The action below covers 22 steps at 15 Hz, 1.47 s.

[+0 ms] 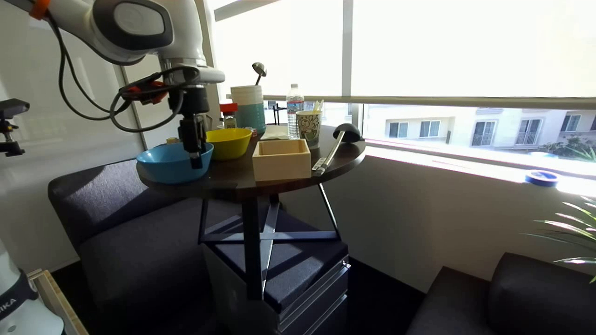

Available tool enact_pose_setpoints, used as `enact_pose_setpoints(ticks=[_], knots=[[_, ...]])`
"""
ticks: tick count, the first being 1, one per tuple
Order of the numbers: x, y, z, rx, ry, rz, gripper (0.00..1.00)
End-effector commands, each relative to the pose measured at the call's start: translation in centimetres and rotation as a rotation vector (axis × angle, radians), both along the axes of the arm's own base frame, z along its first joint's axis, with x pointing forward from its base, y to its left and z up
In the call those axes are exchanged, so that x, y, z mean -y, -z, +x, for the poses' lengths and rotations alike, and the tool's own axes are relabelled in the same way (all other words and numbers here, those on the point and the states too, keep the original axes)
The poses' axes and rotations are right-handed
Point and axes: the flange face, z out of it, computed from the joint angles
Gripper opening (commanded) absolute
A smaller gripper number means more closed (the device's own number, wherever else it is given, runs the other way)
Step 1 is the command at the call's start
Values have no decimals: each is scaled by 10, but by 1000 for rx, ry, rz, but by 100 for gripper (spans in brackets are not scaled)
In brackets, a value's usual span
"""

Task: Switch the positions of the blue bowl and yellow bowl

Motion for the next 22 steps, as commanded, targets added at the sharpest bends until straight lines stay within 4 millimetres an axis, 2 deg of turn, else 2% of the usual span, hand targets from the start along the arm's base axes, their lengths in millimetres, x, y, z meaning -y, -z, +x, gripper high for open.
enact_pose_setpoints(ticks=[1, 3, 8, 10, 11, 15, 18, 22], knots=[[-7, -8, 3, 40, 1, -60, 100], [-23, -21, -4, 58, -5, -125, 100], [-38, -40, -1, 107, -50, -312, 100], [-44, -48, 2, 147, -120, -364, 100], [-66, -82, 10, 174, -165, -372, 100], [-107, -120, 30, 257, -389, -351, 100], [-126, -126, 47, 267, -539, -269, 100], [-133, -112, 80, 256, -719, -168, 100]])
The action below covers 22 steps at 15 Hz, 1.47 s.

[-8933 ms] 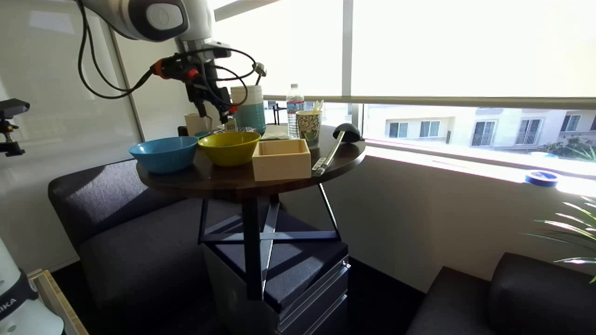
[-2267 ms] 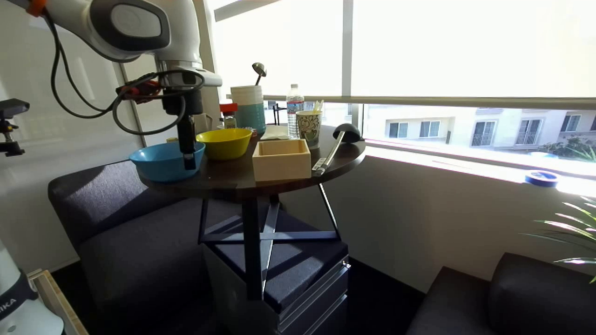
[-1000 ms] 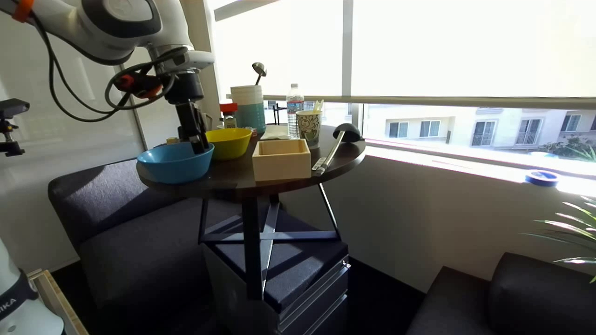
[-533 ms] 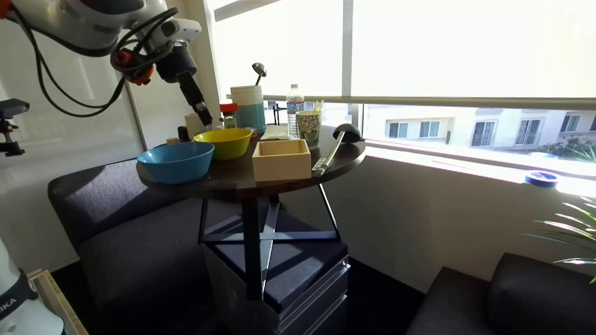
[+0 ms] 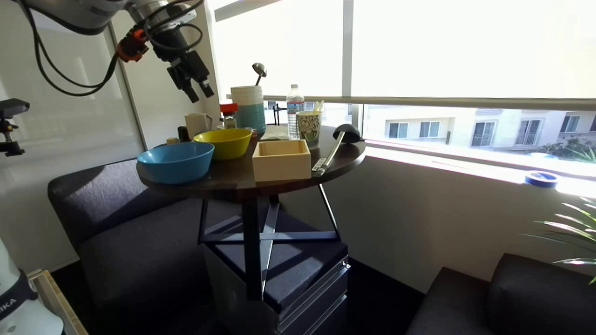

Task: Switch the positions of the blue bowl and yellow bowl

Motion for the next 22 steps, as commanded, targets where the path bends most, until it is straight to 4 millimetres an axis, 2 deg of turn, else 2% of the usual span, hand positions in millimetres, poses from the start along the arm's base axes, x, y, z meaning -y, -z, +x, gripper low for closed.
enact_pose_setpoints(ticks=[1, 5, 10, 13, 16, 22], knots=[[-2, 13, 41, -56, -167, 70, 100], [-12, 42, 70, -145, -335, 161, 100], [-33, 68, 88, -243, -540, 302, 100], [-38, 89, 91, -337, -615, 382, 100], [-38, 103, 92, -412, -636, 387, 100], [-57, 119, 94, -483, -751, 391, 100]])
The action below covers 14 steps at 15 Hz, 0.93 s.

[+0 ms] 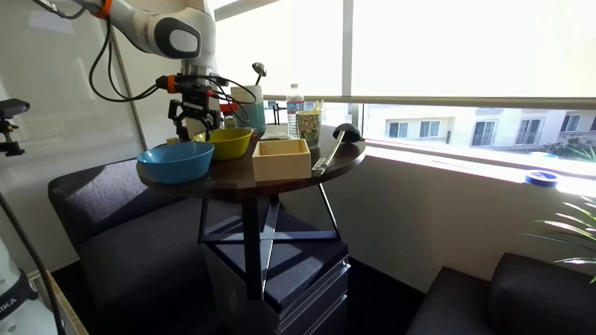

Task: Switch the positions of the blue bowl and yellow bowl

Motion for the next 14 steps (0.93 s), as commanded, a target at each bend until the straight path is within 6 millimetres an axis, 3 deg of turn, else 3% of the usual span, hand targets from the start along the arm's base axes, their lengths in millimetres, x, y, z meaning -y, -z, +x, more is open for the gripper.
enact_pose_setpoints(ticks=[1, 14], knots=[[-17, 4, 5, -43, -95, 32, 100], [-66, 11, -30, -135, -241, 52, 100]])
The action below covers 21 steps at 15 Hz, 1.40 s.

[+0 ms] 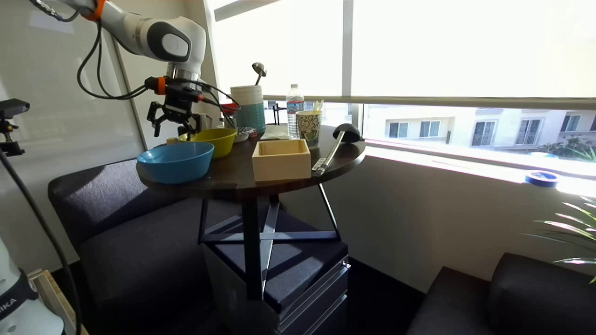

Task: Switch the positions of the blue bowl and yellow bowl

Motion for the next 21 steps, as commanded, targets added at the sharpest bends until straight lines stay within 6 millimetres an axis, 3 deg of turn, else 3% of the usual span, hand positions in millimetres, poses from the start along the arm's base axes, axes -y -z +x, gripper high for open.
enact_pose_setpoints(ticks=[1, 12, 21], knots=[[-15, 3, -12, -43, -30, 15, 100], [-36, 16, -36, -113, -43, -23, 100], [-54, 3, -61, -143, -14, -63, 100]])
